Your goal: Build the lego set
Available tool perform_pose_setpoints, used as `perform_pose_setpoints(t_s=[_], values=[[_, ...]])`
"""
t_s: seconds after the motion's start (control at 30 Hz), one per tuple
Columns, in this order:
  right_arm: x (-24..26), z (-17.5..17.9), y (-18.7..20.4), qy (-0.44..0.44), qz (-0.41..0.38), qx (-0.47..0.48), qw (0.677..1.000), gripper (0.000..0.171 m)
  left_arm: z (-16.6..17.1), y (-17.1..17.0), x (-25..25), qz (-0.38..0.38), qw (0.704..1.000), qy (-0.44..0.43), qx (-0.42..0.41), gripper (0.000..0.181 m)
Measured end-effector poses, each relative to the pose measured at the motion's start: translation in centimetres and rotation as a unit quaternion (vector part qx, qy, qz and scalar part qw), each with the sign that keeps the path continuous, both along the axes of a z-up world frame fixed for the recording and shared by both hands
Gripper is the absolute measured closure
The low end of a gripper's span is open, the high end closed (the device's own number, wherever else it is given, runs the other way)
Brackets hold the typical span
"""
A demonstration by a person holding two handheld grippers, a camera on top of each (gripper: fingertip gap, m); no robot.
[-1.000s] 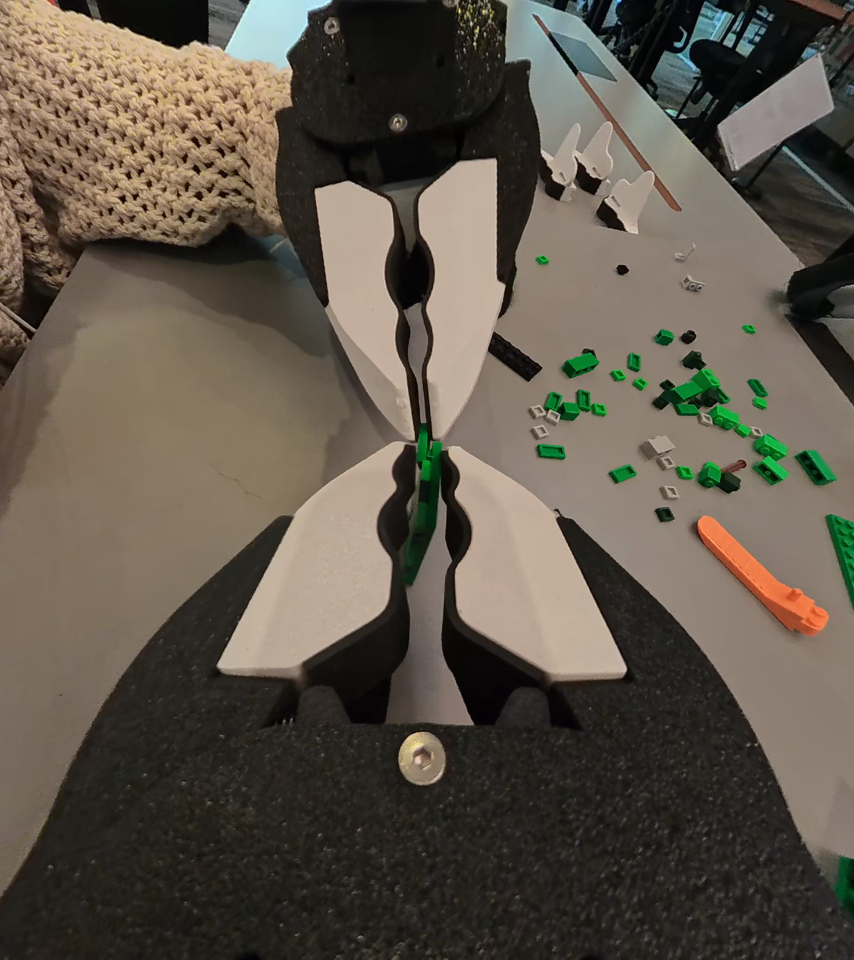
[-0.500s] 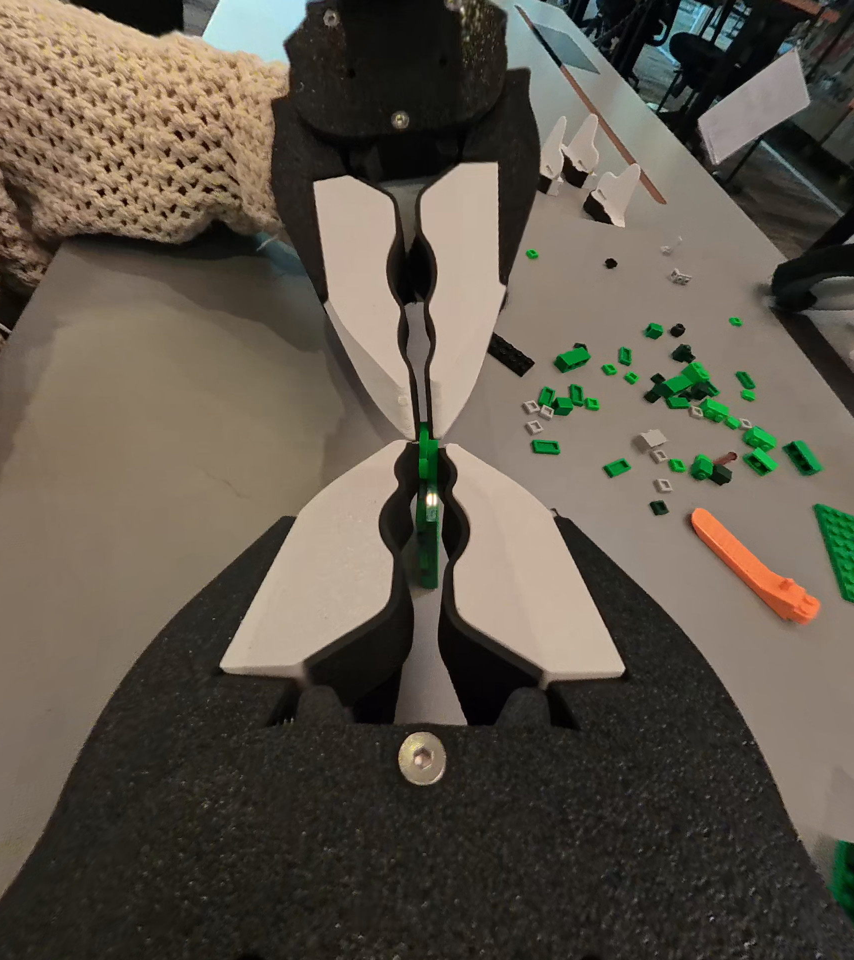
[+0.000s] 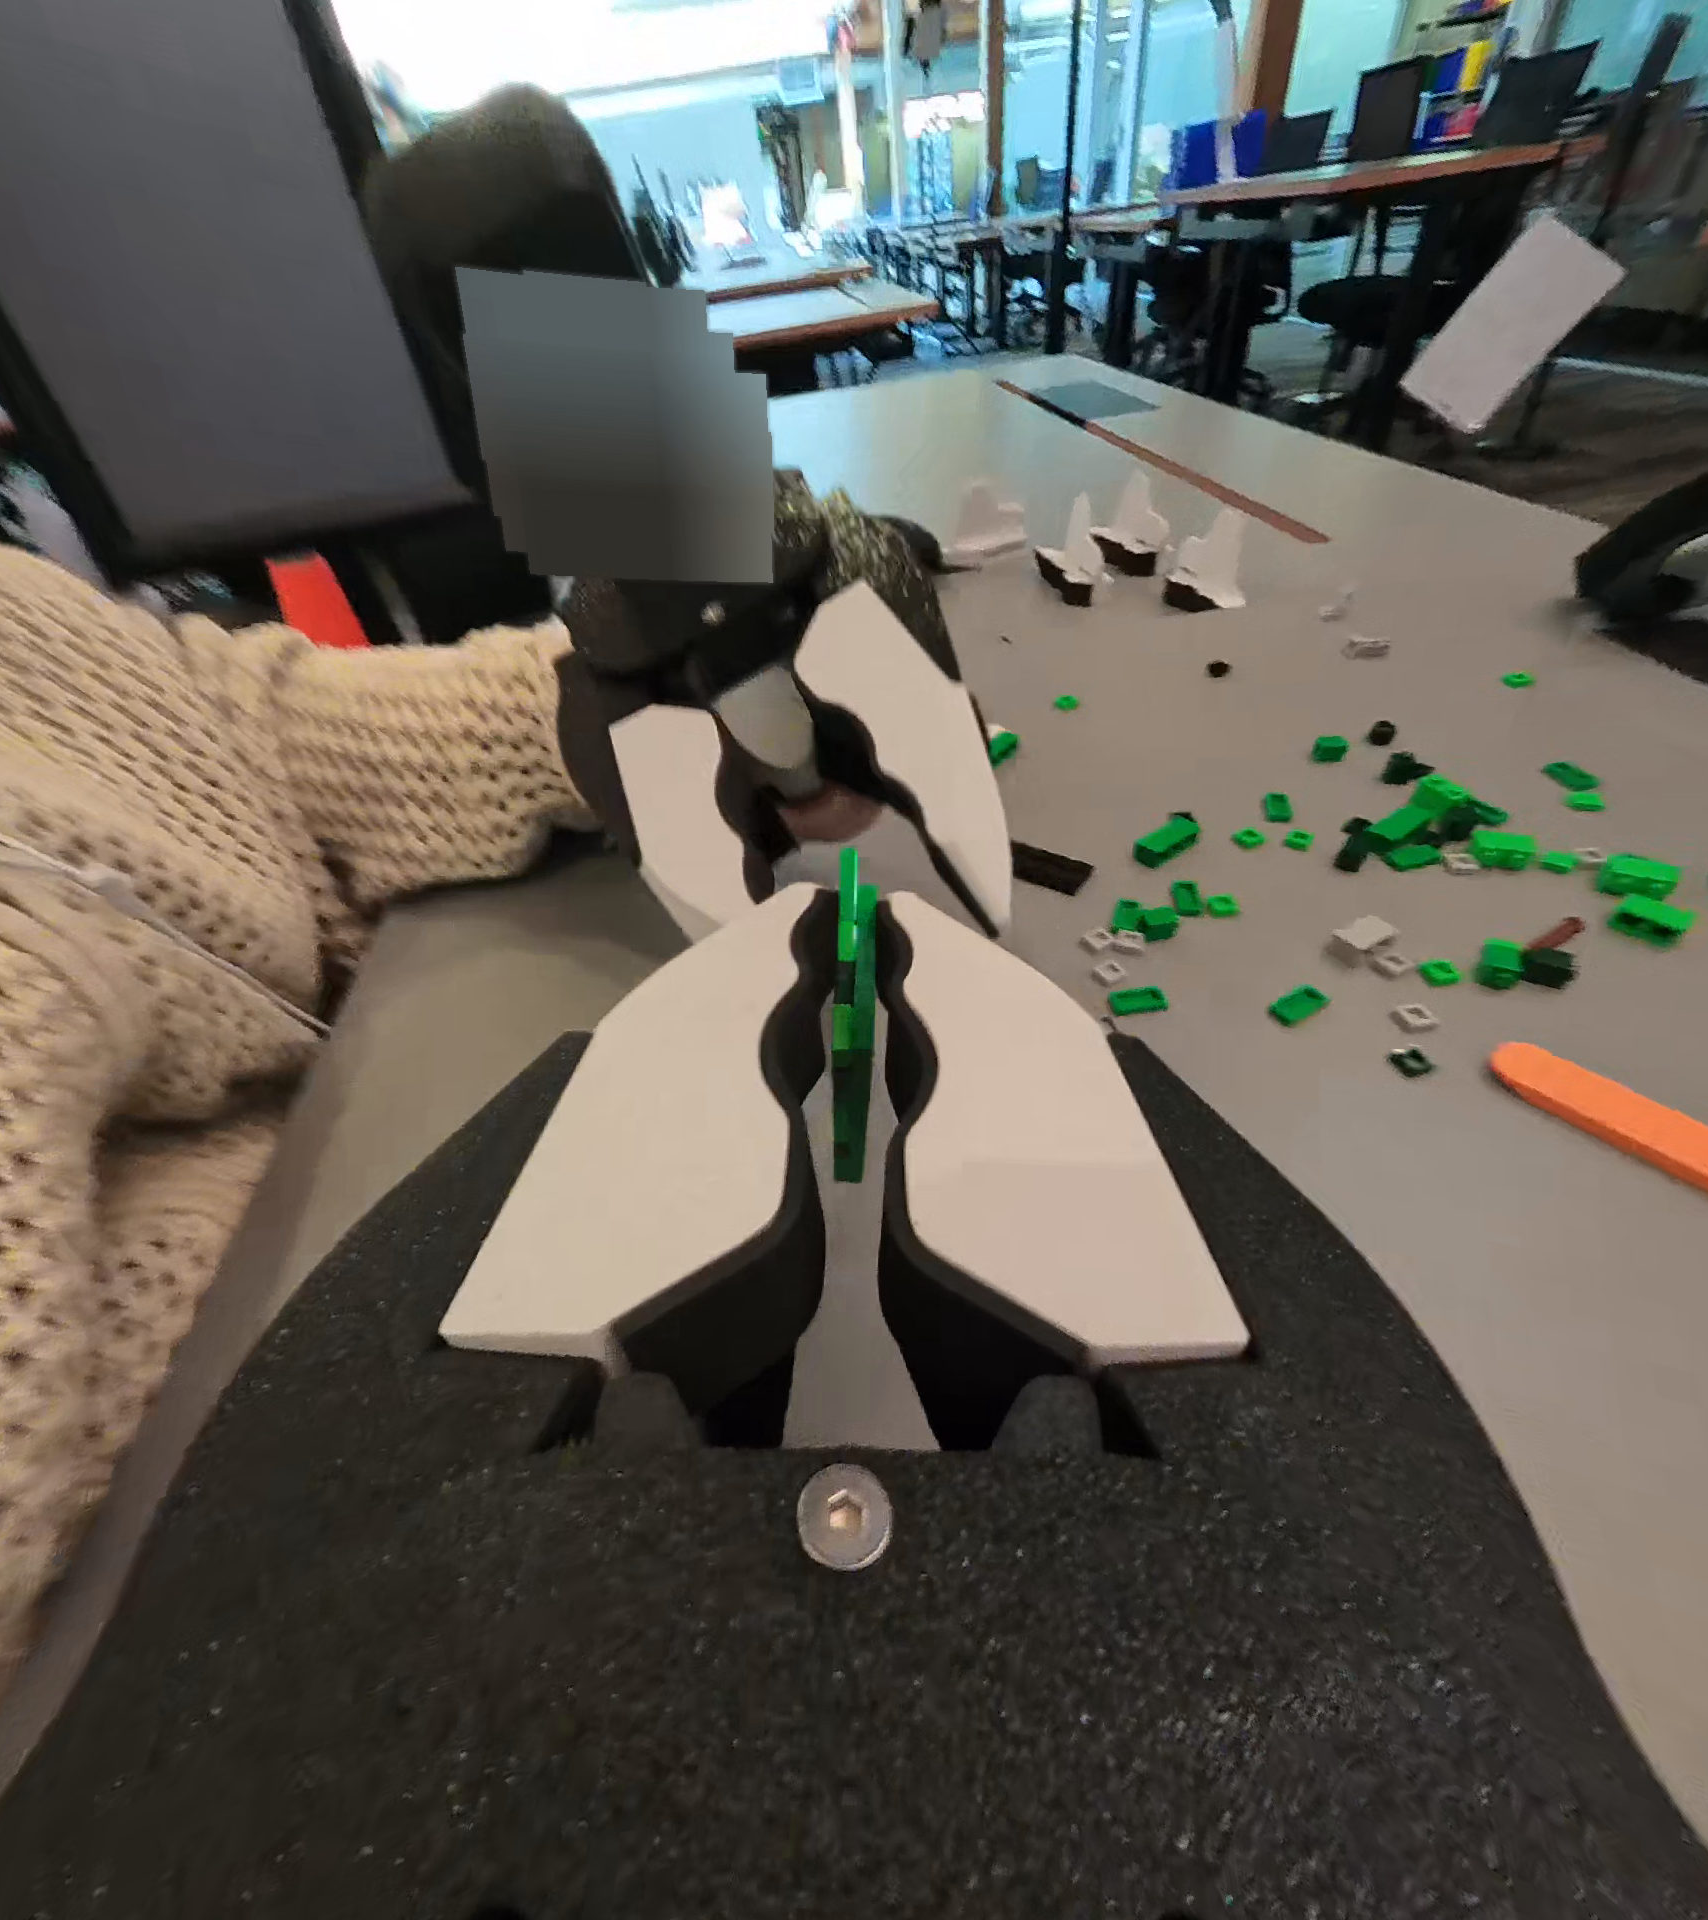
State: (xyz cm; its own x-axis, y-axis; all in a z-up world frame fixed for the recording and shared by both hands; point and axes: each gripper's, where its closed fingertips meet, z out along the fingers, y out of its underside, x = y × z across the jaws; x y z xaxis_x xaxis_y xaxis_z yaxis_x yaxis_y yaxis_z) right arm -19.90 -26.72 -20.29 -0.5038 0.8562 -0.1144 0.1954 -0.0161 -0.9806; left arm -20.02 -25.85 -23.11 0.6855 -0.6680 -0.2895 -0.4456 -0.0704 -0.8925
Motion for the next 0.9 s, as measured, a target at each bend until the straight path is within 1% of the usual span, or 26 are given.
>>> perform_pose_setpoints(t_s=[0.03, 0.07, 0.1, 0.13, 0.27, 0.33, 0.4, 0.43, 0.5, 0.53, 0.6, 0.67, 0.77, 0.83, 0.9], values=[[0.2, 0.3, -0.2, -0.001, 0.013, -0.018, 1.000, 0.165, 0.0, -0.2, 0.7, -0.014, 1.000, -0.016, -0.012, 0.142], [0.3, 0.5, -0.5, -0.003, 0.027, -0.032, 0.999, 0.165, 0.1, -0.4, 1.3, -0.026, 0.999, -0.028, -0.021, 0.147], [0.4, 0.7, -0.7, -0.003, 0.034, -0.043, 0.999, 0.165, 0.2, -0.6, 1.8, -0.036, 0.998, -0.037, -0.025, 0.159], [0.4, 0.7, -0.8, -0.002, 0.035, -0.044, 0.998, 0.165, 0.2, -0.7, 2.2, -0.042, 0.998, -0.042, -0.026, 0.166], [0.7, 0.6, -1.4, 0.017, 0.049, -0.005, 0.999, 0.164, 0.1, -0.5, 1.8, -0.027, 0.999, -0.038, -0.017, 0.174], [0.3, 0.8, -1.1, 0.051, 0.020, 0.026, 0.998, 0.158, 0.3, -0.3, 1.3, -0.013, 0.999, -0.046, -0.013, 0.175], [0.1, 1.6, -0.4, 0.104, -0.017, 0.059, 0.993, 0.143, 0.3, -0.1, 0.4, 0.009, 0.999, -0.052, -0.008, 0.175], [0.1, 1.8, 0.0, 0.121, -0.038, 0.077, 0.989, 0.140, 0.5, -0.2, 0.0, 0.012, 0.998, -0.065, -0.005, 0.175], [-0.1, 1.6, 0.7, 0.121, -0.067, 0.092, 0.986, 0.139, 1.3, -0.4, -0.5, 0.012, 0.994, -0.107, 0.001, 0.175], [-0.1, 1.4, 0.7, 0.116, -0.070, 0.085, 0.987, 0.137, 1.7, -0.6, -0.6, 0.007, 0.991, -0.131, 0.005, 0.175], [-0.3, 1.1, 0.6, 0.115, -0.067, 0.067, 0.989, 0.136, 2.8, -1.0, -0.9, -0.006, 0.985, -0.170, 0.032, 0.176], [-0.4, 0.5, 0.7, 0.122, -0.074, 0.073, 0.987, 0.137, 3.6, -1.1, -1.7, 0.003, 0.980, -0.188, 0.064, 0.175], [-0.4, 0.7, 1.4, 0.167, -0.110, 0.084, 0.976, 0.143, 3.7, -0.9, -3.2, 0.035, 0.979, -0.177, 0.097, 0.175], [-0.3, 1.2, 1.6, 0.199, -0.127, 0.092, 0.967, 0.146, 3.4, -1.0, -3.5, 0.039, 0.979, -0.176, 0.097, 0.175], [-0.4, 1.1, 1.5, 0.207, -0.134, 0.110, 0.963, 0.147, 3.3, -0.9, -3.6, 0.040, 0.978, -0.181, 0.096, 0.175]])
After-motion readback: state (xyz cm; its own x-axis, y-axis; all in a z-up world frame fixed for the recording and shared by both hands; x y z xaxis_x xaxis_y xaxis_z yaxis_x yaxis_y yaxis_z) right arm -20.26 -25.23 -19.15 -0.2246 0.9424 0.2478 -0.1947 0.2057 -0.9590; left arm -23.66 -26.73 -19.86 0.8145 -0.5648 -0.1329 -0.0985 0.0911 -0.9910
